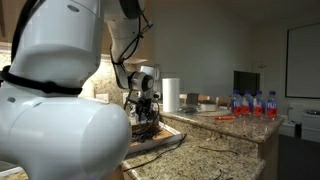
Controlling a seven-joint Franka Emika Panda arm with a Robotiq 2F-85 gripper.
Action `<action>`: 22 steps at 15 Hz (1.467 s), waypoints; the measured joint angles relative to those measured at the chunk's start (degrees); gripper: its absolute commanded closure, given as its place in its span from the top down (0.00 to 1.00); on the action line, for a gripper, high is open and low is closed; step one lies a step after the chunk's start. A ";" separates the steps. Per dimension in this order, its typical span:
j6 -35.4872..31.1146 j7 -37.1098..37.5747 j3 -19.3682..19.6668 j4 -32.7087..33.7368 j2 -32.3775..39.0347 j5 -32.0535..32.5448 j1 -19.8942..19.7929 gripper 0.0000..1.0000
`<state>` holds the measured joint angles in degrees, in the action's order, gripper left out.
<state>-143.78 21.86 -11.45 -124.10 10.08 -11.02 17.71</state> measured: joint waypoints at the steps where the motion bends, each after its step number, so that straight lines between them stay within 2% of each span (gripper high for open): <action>1: 0.44 0.56 0.28 -0.14 -0.53 0.53 -0.03 1.00; 8: 1.04 9.50 2.25 -9.50 -6.02 5.13 -0.83 1.00; 14: -2.55 10.15 5.35 -18.17 -7.41 5.15 -6.28 1.00; 18: -4.26 10.12 7.30 -19.51 -6.01 5.15 -9.13 1.00; 22: -4.26 10.03 7.80 -19.51 -3.28 4.32 -9.92 1.00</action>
<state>-148.04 31.90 -3.66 -143.62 6.80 -6.70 7.79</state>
